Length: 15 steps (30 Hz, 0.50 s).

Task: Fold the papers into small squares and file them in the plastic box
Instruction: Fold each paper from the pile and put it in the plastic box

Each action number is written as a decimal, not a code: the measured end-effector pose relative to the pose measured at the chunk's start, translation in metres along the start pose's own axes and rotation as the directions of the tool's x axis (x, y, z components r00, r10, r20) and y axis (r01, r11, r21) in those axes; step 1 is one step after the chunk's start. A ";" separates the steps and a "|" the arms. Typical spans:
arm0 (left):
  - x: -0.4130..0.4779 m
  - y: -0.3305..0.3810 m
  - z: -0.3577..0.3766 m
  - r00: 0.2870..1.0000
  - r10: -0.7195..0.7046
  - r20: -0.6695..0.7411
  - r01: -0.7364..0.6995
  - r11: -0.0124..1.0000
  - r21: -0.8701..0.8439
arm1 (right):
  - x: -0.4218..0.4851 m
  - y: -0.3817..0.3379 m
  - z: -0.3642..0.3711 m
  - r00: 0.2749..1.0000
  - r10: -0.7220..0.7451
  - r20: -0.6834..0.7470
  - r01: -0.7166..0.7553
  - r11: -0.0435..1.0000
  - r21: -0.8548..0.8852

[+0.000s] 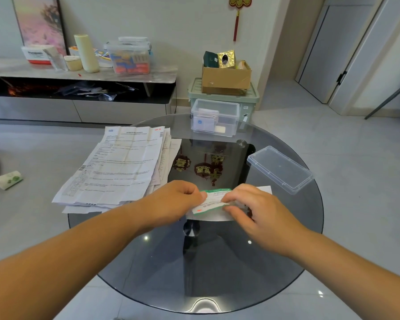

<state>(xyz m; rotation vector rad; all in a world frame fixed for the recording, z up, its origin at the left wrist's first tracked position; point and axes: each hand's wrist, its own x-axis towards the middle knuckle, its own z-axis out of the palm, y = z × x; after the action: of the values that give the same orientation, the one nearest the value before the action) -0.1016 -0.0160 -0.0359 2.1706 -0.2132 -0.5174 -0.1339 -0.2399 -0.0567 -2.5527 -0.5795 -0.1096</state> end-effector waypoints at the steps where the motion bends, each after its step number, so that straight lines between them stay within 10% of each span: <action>1: -0.003 0.003 -0.001 1.000 0.002 -0.001 -0.002 1.000 0.015 | 0.002 -0.001 0.000 1.000 0.008 -0.016 -0.008 1.000 0.017; 5: -0.016 0.012 -0.005 0.998 0.050 0.032 -0.050 0.999 0.013 | 0.011 -0.003 0.002 0.994 0.069 -0.083 -0.071 0.997 -0.017; 15: -0.003 -0.016 0.005 0.927 0.367 -0.077 -0.240 0.739 0.629 | 0.014 -0.005 0.009 0.999 0.021 -0.041 -0.027 0.988 -0.155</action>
<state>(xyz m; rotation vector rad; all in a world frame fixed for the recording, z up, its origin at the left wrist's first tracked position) -0.1068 -0.0089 -0.0508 2.7210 -0.7013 -0.0237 -0.1235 -0.2260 -0.0598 -2.7005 -0.5443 -0.2037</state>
